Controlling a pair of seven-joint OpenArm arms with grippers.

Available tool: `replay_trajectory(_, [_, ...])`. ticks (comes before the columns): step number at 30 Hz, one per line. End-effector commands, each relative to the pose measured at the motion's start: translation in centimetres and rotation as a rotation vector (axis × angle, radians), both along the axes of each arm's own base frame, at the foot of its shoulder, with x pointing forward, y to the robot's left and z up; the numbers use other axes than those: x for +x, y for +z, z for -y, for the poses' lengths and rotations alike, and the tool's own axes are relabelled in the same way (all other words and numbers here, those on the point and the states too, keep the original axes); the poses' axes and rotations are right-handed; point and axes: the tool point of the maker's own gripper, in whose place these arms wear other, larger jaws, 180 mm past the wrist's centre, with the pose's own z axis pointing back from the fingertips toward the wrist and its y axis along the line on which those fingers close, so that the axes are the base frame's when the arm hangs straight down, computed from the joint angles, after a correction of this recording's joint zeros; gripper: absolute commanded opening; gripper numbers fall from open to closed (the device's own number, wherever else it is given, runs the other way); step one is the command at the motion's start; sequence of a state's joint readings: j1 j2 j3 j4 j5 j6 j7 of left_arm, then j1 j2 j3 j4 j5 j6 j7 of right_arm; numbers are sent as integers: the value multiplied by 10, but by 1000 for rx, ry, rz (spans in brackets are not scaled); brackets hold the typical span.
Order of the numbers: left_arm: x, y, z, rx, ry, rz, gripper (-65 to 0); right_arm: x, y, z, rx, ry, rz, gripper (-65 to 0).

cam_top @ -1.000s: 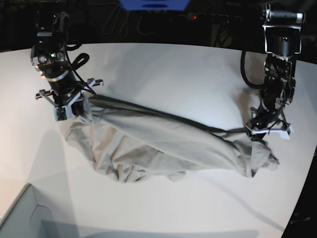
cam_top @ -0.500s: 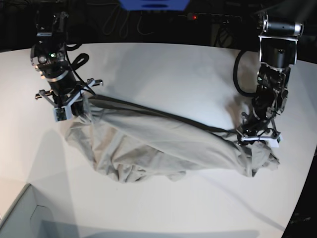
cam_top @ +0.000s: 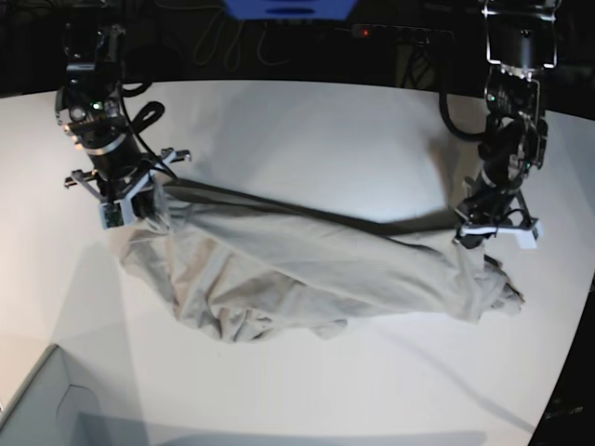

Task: Layout the t-shirt on the table in an organized manner, then fold the t-shirt properly
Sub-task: 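Hold the stretched shirt with both grippers and raise it higher, then swing the held shirt up and lay it flat across the table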

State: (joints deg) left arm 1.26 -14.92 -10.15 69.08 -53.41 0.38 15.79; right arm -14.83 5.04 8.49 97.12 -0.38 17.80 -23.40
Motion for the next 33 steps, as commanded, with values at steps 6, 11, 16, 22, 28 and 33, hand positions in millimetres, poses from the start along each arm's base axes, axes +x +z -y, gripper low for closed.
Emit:
replay_trajectory(6, [-30, 30, -20, 43, 28, 76, -649, 8, 13, 3, -1, -8, 49, -650])
replay_trajectory(11, [-71, 39, -63, 97, 125, 67, -649, -5, 6, 3, -3, -6, 21, -650])
replay_trajectory(16, [-105, 54, -100, 157, 206, 68, -649, -37, 6, -1, -13, 9, -4, -650])
replay_trajectory(22, [-114, 70, -110, 195, 217, 88, -648, -57, 45, -26, -16, 142, 54, -650])
replay_trajectory(28, [-50, 121, -102, 185, 200, 266, -648, -18, 80, -37, -35, 212, 168, -650])
replay_trajectory(33, [45, 191, -76, 148, 51, 397, -648, 50, 129, -34, -96, 224, 274, -650])
